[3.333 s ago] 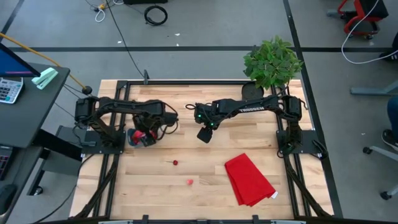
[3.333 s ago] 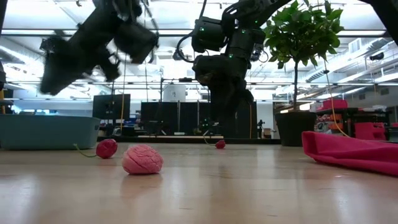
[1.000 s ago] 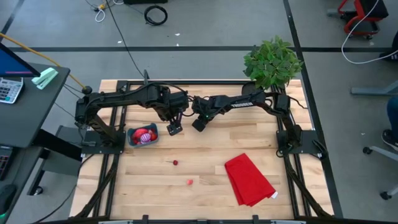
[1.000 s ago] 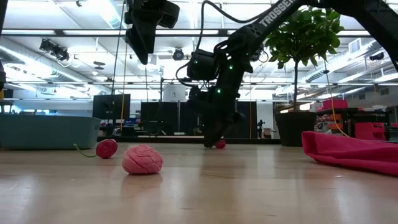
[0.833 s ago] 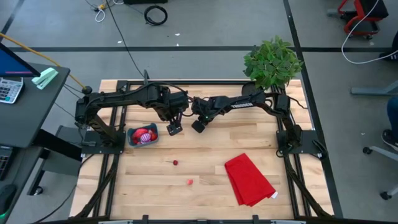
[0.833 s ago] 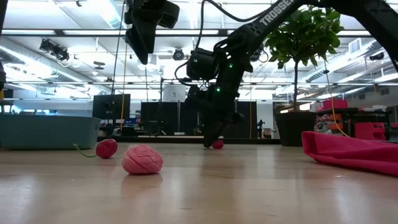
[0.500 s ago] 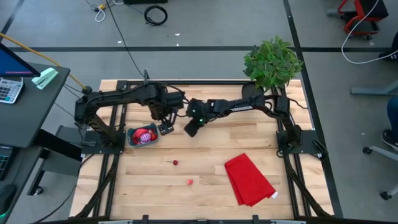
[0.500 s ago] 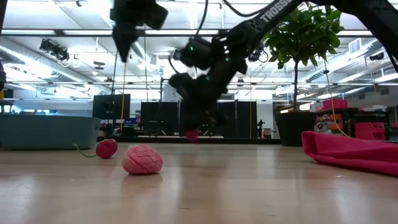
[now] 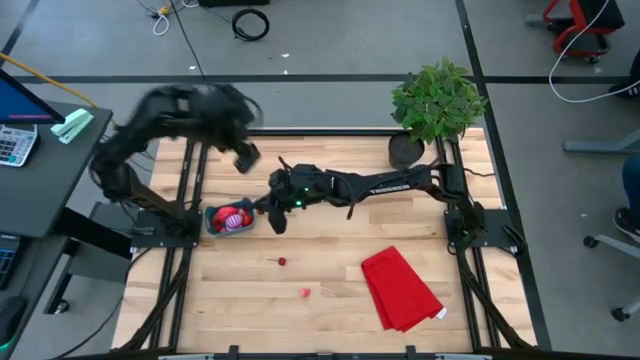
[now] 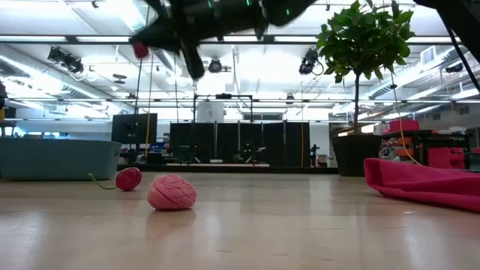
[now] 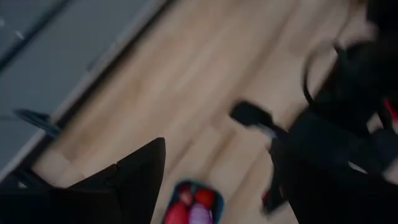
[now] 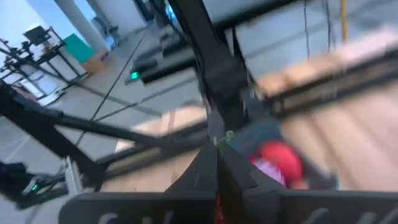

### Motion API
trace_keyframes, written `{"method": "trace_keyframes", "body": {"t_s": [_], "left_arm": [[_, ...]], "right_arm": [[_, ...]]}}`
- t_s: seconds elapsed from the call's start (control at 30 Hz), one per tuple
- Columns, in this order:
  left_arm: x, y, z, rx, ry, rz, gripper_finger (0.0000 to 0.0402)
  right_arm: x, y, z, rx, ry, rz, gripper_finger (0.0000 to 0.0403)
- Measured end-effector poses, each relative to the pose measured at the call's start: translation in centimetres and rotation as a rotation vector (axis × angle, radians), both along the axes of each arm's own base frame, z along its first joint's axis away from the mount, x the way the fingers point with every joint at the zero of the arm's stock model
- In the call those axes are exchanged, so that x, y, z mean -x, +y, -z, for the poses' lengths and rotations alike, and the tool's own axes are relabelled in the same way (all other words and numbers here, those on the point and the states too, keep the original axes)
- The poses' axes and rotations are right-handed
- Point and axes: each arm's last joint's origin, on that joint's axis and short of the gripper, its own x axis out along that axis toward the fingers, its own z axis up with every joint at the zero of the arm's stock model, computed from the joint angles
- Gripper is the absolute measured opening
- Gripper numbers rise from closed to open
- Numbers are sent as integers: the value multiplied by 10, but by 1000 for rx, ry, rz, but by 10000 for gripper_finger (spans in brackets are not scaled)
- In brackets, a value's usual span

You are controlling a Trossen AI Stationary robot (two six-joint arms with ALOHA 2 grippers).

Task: Pick and placing Produce into tupperware
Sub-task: Put the top red cherry into the blue bin

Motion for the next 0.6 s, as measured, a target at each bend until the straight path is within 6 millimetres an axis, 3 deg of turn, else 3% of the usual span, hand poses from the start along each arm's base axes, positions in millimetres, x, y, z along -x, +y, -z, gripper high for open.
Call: {"method": "trace_keyframes", "body": {"t_s": [0.1,0.23,0.37,0.6], "left_arm": [[23,1,-27,-69,-107,-33,295],[51,0,-56,-149,-236,-83,295],[70,-2,-74,-196,-331,-118,295],[80,-3,-78,-271,-357,-99,295]], "right_arm": [[-4,6,-19,78,-58,32,2],[-8,-1,-34,102,-97,73,2],[-21,-13,-17,66,-60,96,1],[-66,-27,23,-7,-59,41,0]]}}
